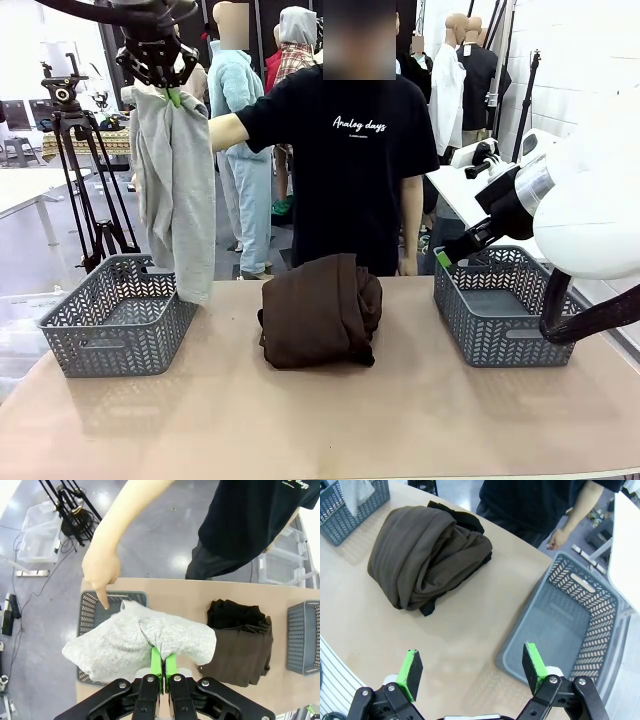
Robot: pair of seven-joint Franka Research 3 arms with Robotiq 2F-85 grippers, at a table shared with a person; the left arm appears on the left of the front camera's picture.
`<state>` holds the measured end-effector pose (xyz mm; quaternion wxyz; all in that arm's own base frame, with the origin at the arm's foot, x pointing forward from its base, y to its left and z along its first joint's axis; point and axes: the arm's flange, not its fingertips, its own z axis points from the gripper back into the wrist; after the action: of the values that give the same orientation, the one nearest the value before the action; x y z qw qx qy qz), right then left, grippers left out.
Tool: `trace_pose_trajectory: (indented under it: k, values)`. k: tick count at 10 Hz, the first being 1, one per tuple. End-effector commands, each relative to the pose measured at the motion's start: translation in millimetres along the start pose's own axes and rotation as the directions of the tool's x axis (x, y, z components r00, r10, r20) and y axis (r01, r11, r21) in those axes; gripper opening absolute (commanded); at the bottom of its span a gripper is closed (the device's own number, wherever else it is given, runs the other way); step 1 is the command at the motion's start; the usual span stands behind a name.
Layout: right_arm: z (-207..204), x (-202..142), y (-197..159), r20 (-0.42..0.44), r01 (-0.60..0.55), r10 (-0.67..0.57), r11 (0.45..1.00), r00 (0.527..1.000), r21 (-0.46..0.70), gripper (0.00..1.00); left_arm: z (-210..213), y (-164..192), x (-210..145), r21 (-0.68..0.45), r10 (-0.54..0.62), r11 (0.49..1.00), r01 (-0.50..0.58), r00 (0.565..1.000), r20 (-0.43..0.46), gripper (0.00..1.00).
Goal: Sort the tops and bottoms.
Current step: Sort the clothes according to human instructions.
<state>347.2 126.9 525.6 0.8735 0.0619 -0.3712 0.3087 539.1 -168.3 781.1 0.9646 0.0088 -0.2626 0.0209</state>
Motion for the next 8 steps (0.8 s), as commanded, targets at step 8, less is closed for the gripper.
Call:
trace_pose_trajectory:
  k: [8]
  values:
    - [-1,0,0,-0.001,0.009,-0.009,1.0,1.0,0.009,1.0,34,120,37,0.131,0.11,0.984,-0.117,0.992,0.06,0.0]
